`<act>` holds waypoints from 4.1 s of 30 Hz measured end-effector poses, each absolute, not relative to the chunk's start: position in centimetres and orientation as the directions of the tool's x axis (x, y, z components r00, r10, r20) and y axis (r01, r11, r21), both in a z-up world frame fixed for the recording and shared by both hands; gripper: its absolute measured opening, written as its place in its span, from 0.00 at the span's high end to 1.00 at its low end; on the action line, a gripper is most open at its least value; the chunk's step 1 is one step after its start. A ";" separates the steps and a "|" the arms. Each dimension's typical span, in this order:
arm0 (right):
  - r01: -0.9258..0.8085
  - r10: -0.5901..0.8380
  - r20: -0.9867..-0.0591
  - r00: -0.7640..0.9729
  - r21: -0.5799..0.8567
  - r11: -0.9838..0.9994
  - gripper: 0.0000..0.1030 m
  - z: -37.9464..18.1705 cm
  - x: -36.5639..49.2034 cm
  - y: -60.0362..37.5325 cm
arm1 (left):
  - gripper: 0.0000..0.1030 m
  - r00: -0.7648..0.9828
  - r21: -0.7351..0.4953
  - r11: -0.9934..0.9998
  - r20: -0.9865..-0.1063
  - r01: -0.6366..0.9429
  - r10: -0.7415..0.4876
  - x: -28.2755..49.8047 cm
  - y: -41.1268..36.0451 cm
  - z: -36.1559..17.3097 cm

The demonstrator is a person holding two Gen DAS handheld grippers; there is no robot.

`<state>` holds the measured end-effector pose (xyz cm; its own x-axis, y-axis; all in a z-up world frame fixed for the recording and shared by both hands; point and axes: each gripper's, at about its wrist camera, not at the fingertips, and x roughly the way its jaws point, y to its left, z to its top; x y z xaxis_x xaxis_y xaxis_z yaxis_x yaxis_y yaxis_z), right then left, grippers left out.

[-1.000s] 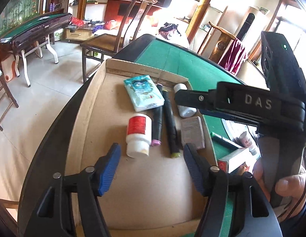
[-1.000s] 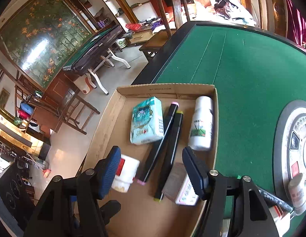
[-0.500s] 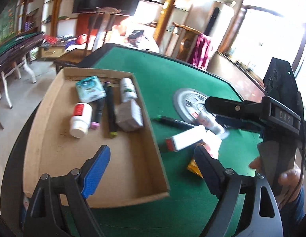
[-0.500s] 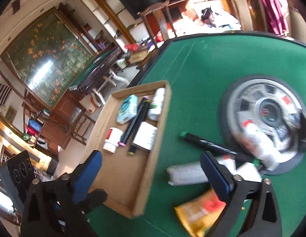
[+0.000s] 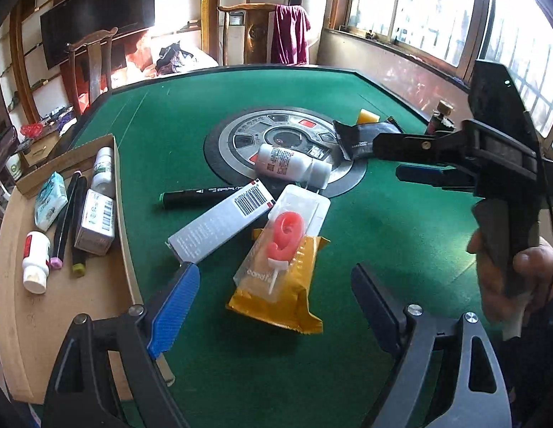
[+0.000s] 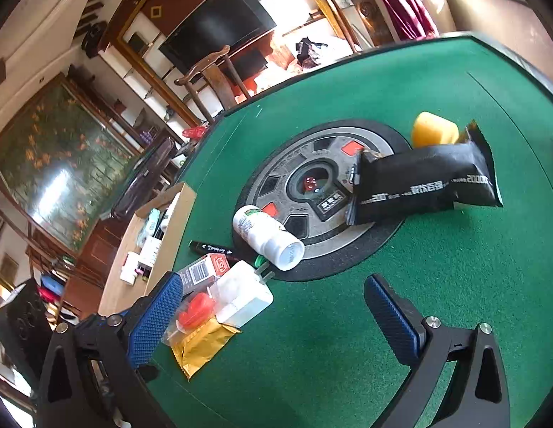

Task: Organize objects
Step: 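Withdraw both tools from the tray toward the remaining items, then grasp the clear red candle box with the left tool while the right grasps the yellow packet, then carry the candle box and yellow packet over the cardboard tray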

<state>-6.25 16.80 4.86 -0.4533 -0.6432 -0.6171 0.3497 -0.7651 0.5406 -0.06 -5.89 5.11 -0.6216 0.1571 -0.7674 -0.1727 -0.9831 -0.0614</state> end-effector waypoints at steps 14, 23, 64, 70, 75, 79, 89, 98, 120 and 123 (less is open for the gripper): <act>0.357 -0.673 -0.614 -0.412 0.571 -0.739 0.00 4.6 -6.0 16.2 | 0.74 -0.581 -0.142 -0.987 -0.798 -0.074 0.158 -1.1 -5.9 3.4; 0.384 -0.700 -0.658 -0.276 0.592 -0.708 0.00 2.0 -6.6 12.4 | 0.74 -0.594 -0.150 -0.988 -0.797 0.025 0.106 4.4 -8.9 2.6; 0.528 -0.391 -0.791 -0.470 0.104 -0.843 0.54 2.3 0.0 5.4 | 0.74 -0.577 -0.026 -0.997 -0.817 0.076 -0.022 7.2 -9.0 1.3; 0.529 -0.438 -0.754 -0.489 0.143 -0.836 0.54 3.6 0.2 6.0 | 0.74 -0.631 -0.069 -0.993 -0.776 0.097 -0.007 8.0 -9.3 2.9; 0.536 -0.462 -0.750 -0.473 0.171 -0.826 0.54 3.8 0.3 5.9 | 0.74 -0.658 -0.034 -0.994 -0.751 0.108 -0.046 8.3 -9.0 4.1; 0.539 -0.473 -0.741 -0.476 0.179 -0.823 0.54 3.9 0.4 5.9 | 0.74 -0.668 -0.012 -0.993 -0.741 0.117 -0.070 8.6 -8.9 4.4; 0.537 -0.489 -0.730 -0.478 0.198 -0.820 0.54 3.9 0.9 6.0 | 0.74 -0.706 0.012 -0.992 -0.702 0.126 -0.098 9.5 -9.1 6.0; 0.543 -0.526 -0.707 -0.473 0.236 -0.806 0.53 4.2 3.1 6.5 | 0.74 -0.729 -0.009 -0.993 -0.679 0.120 -0.082 10.1 -9.4 6.6; 0.645 -0.592 -0.707 -0.387 0.251 -0.722 0.53 8.4 6.2 -0.8 | 0.74 -0.785 -0.172 -0.952 -0.612 0.255 -0.099 13.7 -21.5 8.7; 0.669 -0.596 -0.711 -0.373 0.239 -0.704 0.53 9.1 6.1 -3.0 | 0.74 -0.781 -0.175 -0.948 -0.615 0.267 -0.106 13.3 -23.3 8.9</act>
